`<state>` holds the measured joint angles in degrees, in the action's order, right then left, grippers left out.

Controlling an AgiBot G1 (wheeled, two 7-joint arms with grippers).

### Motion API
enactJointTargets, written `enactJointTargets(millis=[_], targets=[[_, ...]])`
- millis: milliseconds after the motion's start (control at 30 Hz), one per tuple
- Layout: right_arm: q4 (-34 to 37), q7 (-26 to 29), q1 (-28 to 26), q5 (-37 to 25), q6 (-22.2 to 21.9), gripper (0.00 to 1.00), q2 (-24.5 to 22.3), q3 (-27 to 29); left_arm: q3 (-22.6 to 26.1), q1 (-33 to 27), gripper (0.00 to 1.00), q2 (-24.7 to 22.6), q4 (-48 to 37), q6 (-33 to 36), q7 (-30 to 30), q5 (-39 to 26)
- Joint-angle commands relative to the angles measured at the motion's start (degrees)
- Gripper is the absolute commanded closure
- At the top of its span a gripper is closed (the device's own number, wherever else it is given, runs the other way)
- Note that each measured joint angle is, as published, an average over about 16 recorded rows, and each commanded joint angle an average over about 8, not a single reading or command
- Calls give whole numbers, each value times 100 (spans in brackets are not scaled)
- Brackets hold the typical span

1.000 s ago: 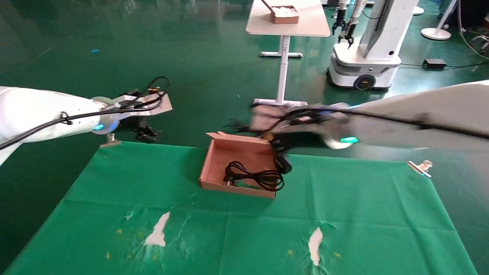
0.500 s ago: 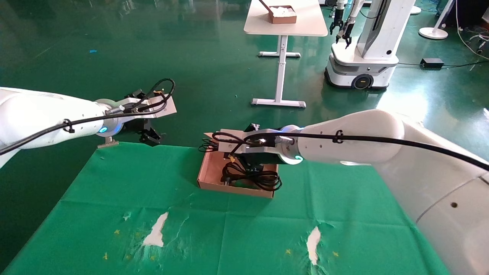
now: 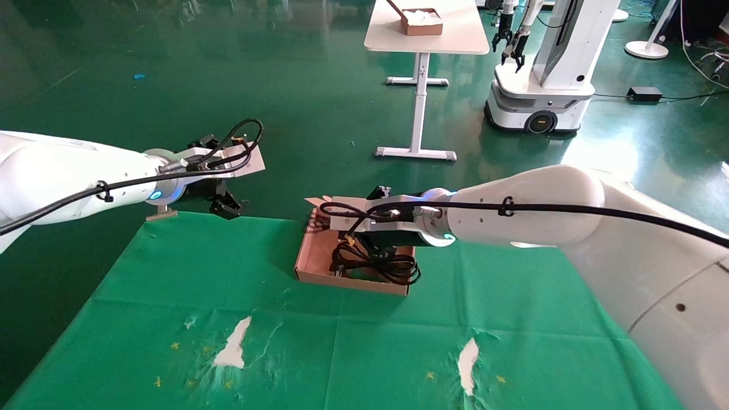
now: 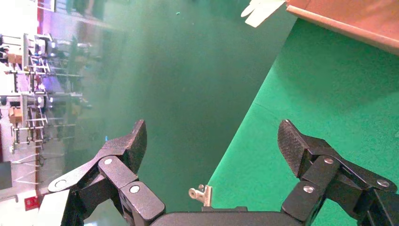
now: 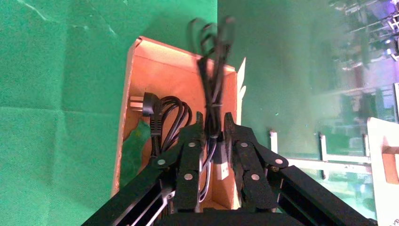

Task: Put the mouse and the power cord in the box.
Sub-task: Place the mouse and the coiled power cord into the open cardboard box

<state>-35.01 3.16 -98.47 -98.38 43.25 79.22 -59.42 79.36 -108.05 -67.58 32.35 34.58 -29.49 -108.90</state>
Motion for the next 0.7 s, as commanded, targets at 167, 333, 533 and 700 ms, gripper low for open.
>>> enactJointTargets(millis=[167,333,533,700], targets=[[-63,-1,9,-27,31,0,-21,65,-5,2,0,-9,-15,0,13,9],[-100,0,22,-36,55,0,-37,104,-7,4,0,-14,-23,0,20,15],[-256,28,168,181,225,0,-212,283,-8,5,0,-15,-26,0,23,18],[-551,88,456,629,553,0,-556,614,-8,5,0,-15,-26,0,23,18]])
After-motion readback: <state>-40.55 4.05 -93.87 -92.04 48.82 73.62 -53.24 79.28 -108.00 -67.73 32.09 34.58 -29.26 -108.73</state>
